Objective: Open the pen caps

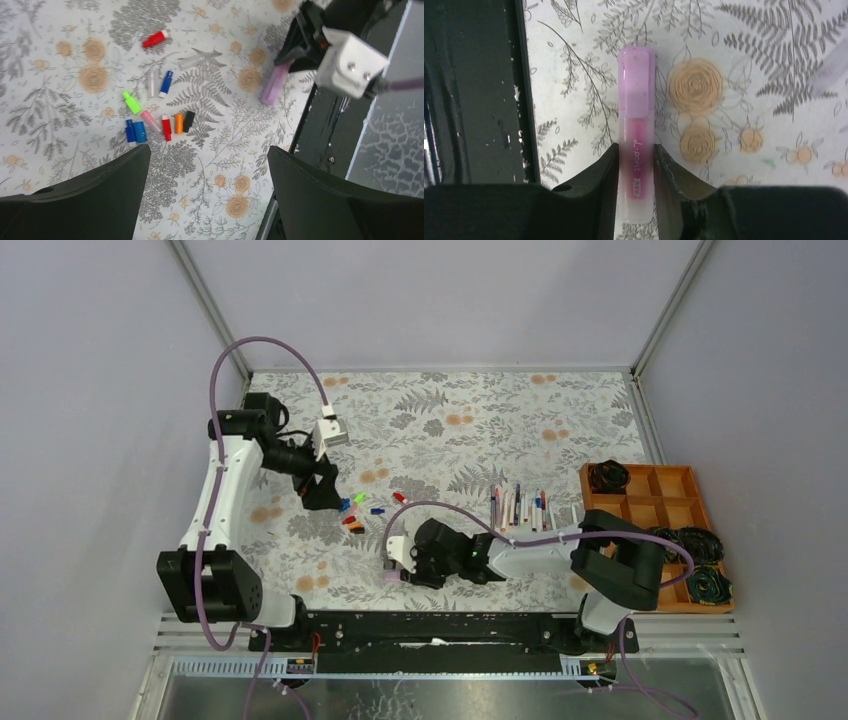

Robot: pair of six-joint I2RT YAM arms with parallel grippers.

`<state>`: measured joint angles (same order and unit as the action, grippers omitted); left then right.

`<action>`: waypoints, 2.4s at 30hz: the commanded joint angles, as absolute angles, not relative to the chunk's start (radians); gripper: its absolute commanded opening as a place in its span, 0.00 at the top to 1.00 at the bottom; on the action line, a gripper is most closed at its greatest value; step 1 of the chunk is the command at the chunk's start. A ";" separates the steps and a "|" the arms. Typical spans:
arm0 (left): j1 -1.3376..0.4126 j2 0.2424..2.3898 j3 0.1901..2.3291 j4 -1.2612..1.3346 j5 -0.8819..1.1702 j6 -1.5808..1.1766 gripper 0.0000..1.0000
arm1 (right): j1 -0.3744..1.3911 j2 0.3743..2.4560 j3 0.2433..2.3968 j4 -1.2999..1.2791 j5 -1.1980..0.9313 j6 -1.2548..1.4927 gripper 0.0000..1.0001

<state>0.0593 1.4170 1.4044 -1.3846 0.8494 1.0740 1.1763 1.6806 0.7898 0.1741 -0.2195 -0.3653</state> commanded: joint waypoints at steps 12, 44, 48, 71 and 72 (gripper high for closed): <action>-0.193 1.270 1.108 -1.303 0.928 1.238 0.02 | 1.090 1.394 0.833 0.088 -0.314 -0.007 1.00; -0.400 1.219 1.168 -1.087 0.944 0.994 0.02 | 0.964 1.220 0.791 0.097 -0.446 0.149 1.00; -0.408 1.212 1.170 -1.113 0.953 1.013 0.02 | 0.956 1.219 0.814 0.083 -0.478 0.153 1.00; -0.540 1.222 1.100 -0.977 0.829 0.921 0.14 | 0.942 1.284 0.967 -0.043 -0.544 0.134 1.00; -0.545 1.223 1.099 -0.978 0.828 0.919 0.16 | 0.942 1.289 0.971 -0.043 -0.546 0.136 1.00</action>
<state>-0.5194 1.2190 1.1011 -1.0157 0.8291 0.9394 0.9478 1.2766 0.9100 -0.0380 -0.5182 0.1360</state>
